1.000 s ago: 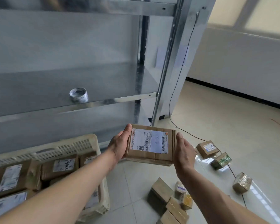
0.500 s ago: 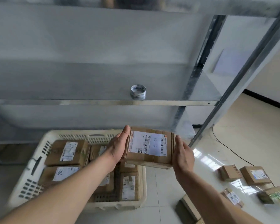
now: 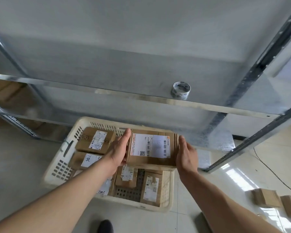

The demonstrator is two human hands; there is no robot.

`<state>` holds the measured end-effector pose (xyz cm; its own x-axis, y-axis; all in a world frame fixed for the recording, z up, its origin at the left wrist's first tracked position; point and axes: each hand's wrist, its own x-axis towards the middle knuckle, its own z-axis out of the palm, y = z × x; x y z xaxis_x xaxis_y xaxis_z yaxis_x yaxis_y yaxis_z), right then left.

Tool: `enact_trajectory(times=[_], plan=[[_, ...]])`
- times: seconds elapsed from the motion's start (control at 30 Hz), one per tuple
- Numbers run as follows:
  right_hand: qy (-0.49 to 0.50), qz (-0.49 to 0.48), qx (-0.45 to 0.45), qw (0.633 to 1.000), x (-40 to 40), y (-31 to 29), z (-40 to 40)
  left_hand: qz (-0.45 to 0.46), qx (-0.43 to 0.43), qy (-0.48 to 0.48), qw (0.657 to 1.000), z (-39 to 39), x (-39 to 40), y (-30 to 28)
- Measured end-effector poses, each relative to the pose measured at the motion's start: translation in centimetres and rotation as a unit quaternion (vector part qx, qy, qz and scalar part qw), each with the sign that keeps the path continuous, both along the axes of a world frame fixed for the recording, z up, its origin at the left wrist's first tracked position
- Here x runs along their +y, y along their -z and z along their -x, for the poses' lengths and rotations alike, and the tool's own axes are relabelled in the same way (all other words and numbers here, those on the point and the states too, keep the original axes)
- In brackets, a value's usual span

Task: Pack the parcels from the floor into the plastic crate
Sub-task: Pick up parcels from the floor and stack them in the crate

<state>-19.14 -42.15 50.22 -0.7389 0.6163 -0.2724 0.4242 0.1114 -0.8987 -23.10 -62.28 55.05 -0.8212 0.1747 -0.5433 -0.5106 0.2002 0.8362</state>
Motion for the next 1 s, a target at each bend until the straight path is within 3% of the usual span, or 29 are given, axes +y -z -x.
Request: enact_trajectory(times=[0.6, 1.0], plan=[[0.023, 0.0, -0.083, 0.996, -14.3, 7.0, 8.1, 0.015, -0.071, 0.075, 0.995, 11.5, -13.9, 8.1], [0.011, 0.055, -0.248, 0.967, -18.5, 16.2, 6.2, 0.075, -0.179, 0.11, 0.975, 9.9, -18.3, 18.0]])
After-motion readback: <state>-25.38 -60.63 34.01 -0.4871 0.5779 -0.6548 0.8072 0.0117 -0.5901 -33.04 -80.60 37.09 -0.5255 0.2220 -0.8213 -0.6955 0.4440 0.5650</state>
